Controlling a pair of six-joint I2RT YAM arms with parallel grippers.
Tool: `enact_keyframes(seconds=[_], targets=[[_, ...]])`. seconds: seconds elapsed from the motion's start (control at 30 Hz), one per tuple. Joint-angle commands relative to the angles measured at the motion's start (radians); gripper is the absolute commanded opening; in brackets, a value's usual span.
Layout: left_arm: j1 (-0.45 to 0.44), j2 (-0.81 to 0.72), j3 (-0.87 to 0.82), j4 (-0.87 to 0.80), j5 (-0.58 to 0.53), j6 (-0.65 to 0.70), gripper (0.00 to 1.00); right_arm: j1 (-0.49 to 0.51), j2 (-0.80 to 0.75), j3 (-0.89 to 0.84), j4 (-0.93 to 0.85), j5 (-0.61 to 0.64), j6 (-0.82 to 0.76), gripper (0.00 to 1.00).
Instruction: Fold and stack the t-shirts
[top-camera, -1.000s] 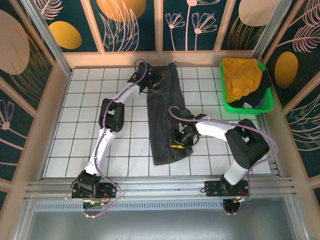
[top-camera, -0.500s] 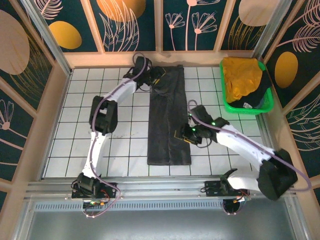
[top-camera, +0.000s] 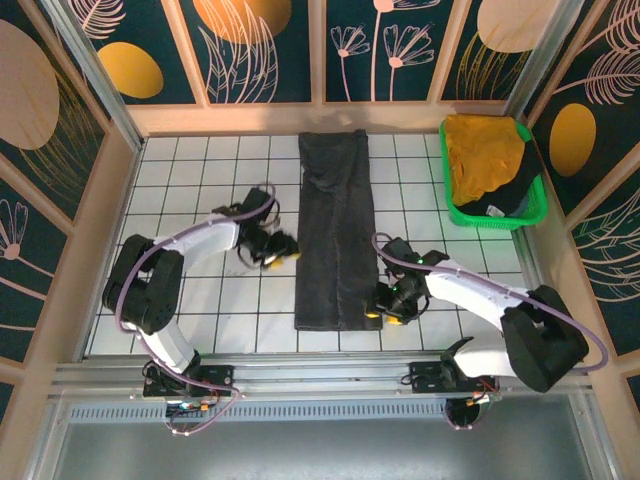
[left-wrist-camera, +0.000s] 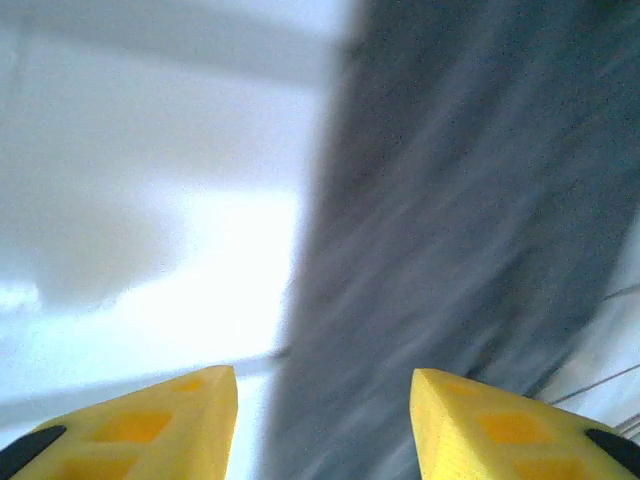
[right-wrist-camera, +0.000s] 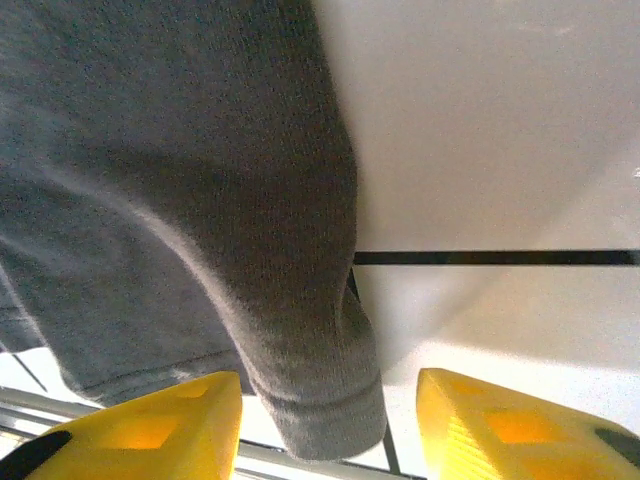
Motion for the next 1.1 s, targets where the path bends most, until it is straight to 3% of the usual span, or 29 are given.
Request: enact_keyframes(seconds=[0.0,0.3,0.63,0.7,0.77,0.8,0.83,0.97,1.07], targets=[[-0.054,-0.096,-0.088,-0.12,0.068,0.063,0.5,0.028,0.057,0.001,0.037,-0.053,-0.023,0.45],[-0.227,-0.11,-0.201,-0.09,0.153,-0.006,0.54,0.048,0.111,0.008,0.071,-0.073,-0.023,0.03],[-0.28,0.017,-0.148,0.028,0.125,-0.065,0.53,0.05,0.079,-0.014,0.055,-0.078,-0.028,0.0],[-0.28,0.058,-0.121,0.039,0.118,-0.069,0.46,0.05,0.07,-0.017,0.045,-0.075,-0.032,0.0],[-0.282,0.073,-0.12,0.052,0.131,-0.072,0.24,0.05,0.06,-0.023,0.033,-0.073,-0.037,0.0],[-0.283,0.073,-0.129,0.056,0.146,-0.07,0.07,0.05,0.053,-0.027,0.027,-0.076,-0.041,0.0],[-0.287,0.07,-0.146,0.058,0.163,-0.066,0.0,0.05,0.047,-0.031,0.019,-0.08,-0.044,0.0],[-0.308,0.03,-0.245,0.072,0.258,-0.048,0.0,0.058,0.007,-0.043,-0.031,-0.113,-0.059,0.0],[-0.309,-0.052,-0.282,0.068,0.263,-0.067,0.0,0.059,-0.033,-0.044,-0.073,-0.147,-0.062,0.0]])
